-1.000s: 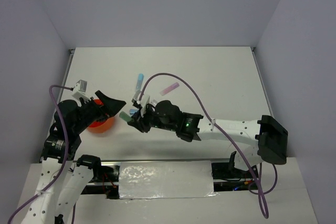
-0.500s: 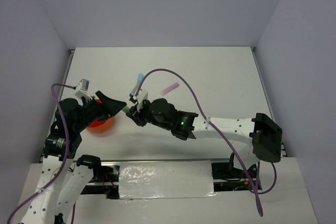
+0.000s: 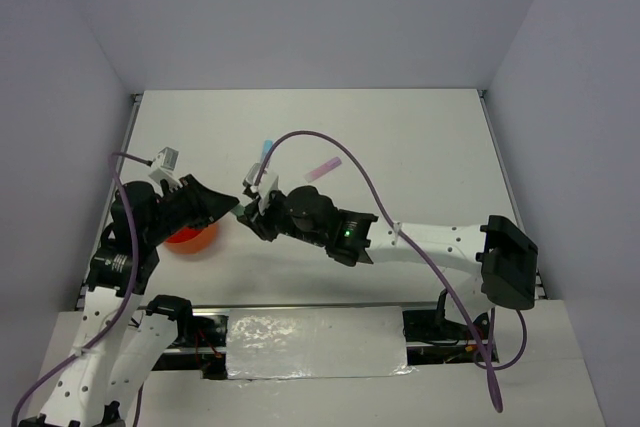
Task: Sort the stationery into containers
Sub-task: Place the stationery in the storage box.
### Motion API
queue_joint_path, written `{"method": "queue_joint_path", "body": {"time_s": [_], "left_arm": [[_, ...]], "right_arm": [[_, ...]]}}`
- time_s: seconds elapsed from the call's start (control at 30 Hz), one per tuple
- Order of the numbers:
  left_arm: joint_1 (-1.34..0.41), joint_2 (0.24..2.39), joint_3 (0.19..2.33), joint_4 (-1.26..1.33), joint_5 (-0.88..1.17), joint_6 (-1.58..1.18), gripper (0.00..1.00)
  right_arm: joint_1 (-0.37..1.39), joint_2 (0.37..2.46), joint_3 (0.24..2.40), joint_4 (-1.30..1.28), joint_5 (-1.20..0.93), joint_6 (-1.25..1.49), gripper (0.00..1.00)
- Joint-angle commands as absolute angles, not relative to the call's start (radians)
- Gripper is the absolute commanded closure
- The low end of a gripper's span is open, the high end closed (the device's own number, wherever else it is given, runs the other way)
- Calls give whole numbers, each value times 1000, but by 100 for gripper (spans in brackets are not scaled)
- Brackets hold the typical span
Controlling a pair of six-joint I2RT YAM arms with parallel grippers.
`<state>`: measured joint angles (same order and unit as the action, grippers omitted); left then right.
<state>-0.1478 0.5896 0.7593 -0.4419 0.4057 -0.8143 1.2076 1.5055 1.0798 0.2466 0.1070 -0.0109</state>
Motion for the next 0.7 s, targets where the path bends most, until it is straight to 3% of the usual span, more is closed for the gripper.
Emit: {"method": "queue_joint_path", "body": {"time_s": [0.0, 0.07, 0.13, 0.17, 0.27, 0.43, 0.6, 0.63, 0.67], "left_arm": [[-150, 597, 767, -380, 439, -762, 75], [-150, 603, 781, -379, 445, -724, 83], [-150, 609, 795, -400, 433, -681, 92], [-150, 611, 814, -419, 396, -664, 100], [-150, 615, 868, -527, 225, -582, 100], [-150, 592, 901, -669, -142, -470, 100], [-150, 497, 862, -612, -403, -338, 99], [-150, 488, 853, -604, -452, -336, 92], [-150, 485, 854, -612, -501, -327, 92]], "right_arm": [[1213, 1470, 1086, 302, 22, -48, 78], [1213, 1465, 1072, 314, 5, -54, 76], [1210, 1444, 1034, 351, -52, -57, 62], [1206, 1427, 1022, 360, -49, -48, 41], [1166, 1381, 983, 364, -48, -22, 7], [1124, 1225, 803, 393, -46, -3, 6], [1100, 1088, 629, 405, -20, 3, 4], [1100, 1048, 609, 410, -26, 29, 2], [1089, 1031, 576, 413, -31, 29, 2]]}}
